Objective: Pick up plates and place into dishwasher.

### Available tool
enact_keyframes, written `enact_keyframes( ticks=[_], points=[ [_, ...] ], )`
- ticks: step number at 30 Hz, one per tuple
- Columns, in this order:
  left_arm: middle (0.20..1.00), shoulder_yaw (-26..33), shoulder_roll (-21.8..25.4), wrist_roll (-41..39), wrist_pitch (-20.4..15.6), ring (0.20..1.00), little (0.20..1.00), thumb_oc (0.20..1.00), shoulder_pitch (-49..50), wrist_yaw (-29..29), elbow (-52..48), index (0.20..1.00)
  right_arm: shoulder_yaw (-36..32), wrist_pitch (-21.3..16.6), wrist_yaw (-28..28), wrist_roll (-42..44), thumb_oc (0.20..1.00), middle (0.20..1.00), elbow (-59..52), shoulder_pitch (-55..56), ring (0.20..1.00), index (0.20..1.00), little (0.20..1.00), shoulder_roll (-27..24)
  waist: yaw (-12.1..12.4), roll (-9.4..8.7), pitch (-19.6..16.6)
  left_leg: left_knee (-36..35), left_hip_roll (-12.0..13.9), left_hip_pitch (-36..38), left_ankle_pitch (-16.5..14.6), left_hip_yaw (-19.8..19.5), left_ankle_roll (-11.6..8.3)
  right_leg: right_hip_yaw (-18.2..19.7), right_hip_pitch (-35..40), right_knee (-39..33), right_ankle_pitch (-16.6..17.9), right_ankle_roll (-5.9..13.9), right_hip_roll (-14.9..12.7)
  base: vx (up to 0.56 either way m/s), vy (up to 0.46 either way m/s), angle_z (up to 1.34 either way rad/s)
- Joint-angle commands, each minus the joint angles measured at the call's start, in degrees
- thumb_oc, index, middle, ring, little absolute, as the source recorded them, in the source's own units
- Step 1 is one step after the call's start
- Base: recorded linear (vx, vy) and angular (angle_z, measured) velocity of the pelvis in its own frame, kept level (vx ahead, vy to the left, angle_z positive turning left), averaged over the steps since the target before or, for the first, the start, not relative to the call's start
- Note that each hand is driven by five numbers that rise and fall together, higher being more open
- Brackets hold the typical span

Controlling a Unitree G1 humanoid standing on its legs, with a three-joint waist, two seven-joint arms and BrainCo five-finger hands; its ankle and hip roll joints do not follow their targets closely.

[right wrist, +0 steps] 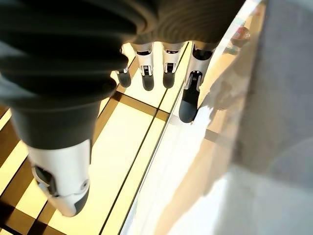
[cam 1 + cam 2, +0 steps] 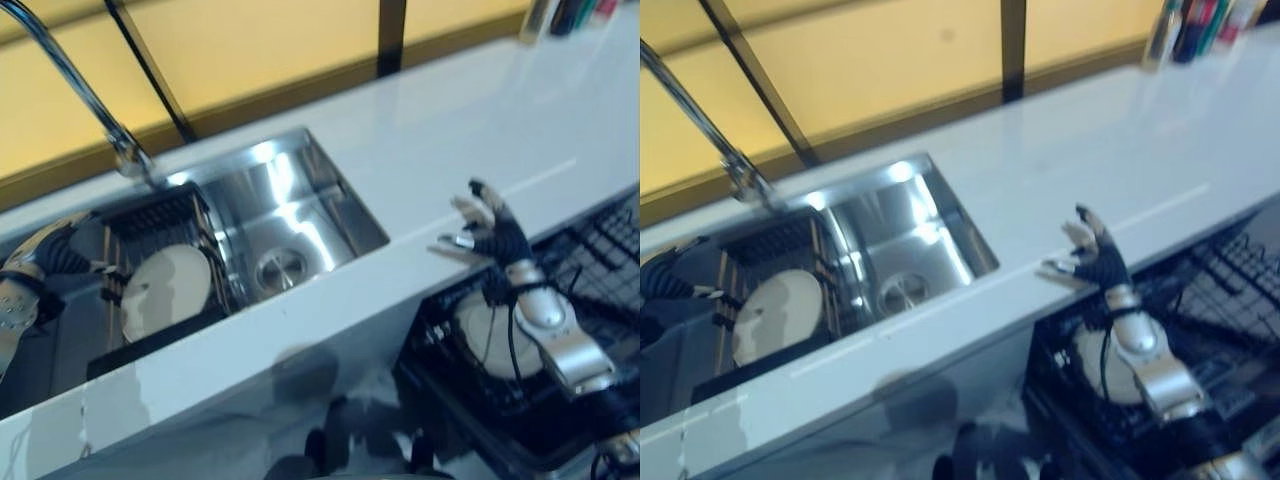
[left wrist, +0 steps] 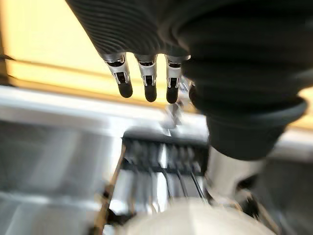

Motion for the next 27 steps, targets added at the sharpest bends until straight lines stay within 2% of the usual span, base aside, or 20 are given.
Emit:
enact_keyframes(
  ticks=[1,8,17,19,22,24,27],
  points=[
    [1.0,1.1,3.2,0.4,-0.2,1.0,1.0,1.0,-7.2,4.6,3.1,1.0,3.9,3.2,-1.1,2.1,1.0,1.0,5.8,4.1,1.0,1.0,1.0,-2.5,-1.8,-1.46,6.0,7.6,-4.6,-3.8,-7.1,2.6,3.79,0.4,-1.8,2.1,-5.3,0.56,3.1,-0.08,0.067,-0.12],
    [1.0,-5.0,5.6,1.3,2.2,1.0,1.0,1.0,-14.6,4.5,5.7,1.0,2.9,1.9,-0.4,2.6,1.0,1.0,5.2,3.4,1.0,1.0,1.0,-3.4,-3.2,-3.62,10.7,13.3,-5.4,-9.6,-7.3,4.0,4.92,1.4,-7.6,6.5,-3.9,0.58,2.9,-0.03,0.077,-0.08],
    [1.0,-11.4,6.7,4.4,3.5,1.0,1.0,1.0,-22.3,2.2,10.3,1.0,3.6,1.4,-0.1,2.2,1.0,1.0,5.2,2.3,1.0,1.0,1.0,-3.4,-3.5,-4.22,12.8,14.0,-5.9,-12.0,-6.8,4.7,5.6,1.0,-10.6,8.3,-3.3,0.66,2.2,-0.01,0.06,0.0],
    [1.0,-12.7,6.9,5.8,4.6,1.0,1.0,1.0,-23.5,-1.6,11.3,1.0,3.7,1.6,-0.3,2.2,1.0,1.0,5.0,2.1,1.0,1.0,1.0,-3.5,-3.5,-4.13,13.1,13.9,-6.0,-12.0,-6.8,4.7,5.69,0.9,-10.8,8.5,-3.3,0.69,2.1,-0.01,0.04,-0.03],
    [1.0,-15.2,7.3,7.1,6.2,1.0,1.0,1.0,-23.7,-12.6,13.1,1.0,3.6,1.9,-0.1,2.1,1.0,1.0,4.8,1.8,1.0,1.0,1.0,-3.8,-3.5,-3.68,13.4,13.5,-6.2,-11.6,-6.6,4.4,5.85,0.6,-10.6,8.6,-3.3,0.74,2.0,0.0,0.039,0.01],
    [1.0,-15.8,7.9,7.0,5.9,1.0,1.0,1.0,-22.4,-19.9,13.4,1.0,3.5,2.4,0.0,2.4,1.0,1.0,4.3,1.7,1.0,1.0,1.0,-4.7,-3.4,-3.04,13.6,13.0,-6.3,-11.0,-6.5,4.2,5.93,0.5,-10.1,8.4,-3.3,0.8,1.8,0.01,0.055,0.0],
    [1.0,-17.8,8.6,4.7,4.9,1.0,1.0,1.0,-22.4,-25.5,15.2,1.0,4.4,3.2,0.4,2.4,1.0,1.0,4.0,0.8,1.0,1.0,1.0,-6.1,-3.8,-1.72,13.6,12.5,-6.4,-10.0,-6.4,4.3,5.92,0.5,-9.5,8.4,-3.5,0.88,1.4,0.02,0.089,-0.01]
  ],
)
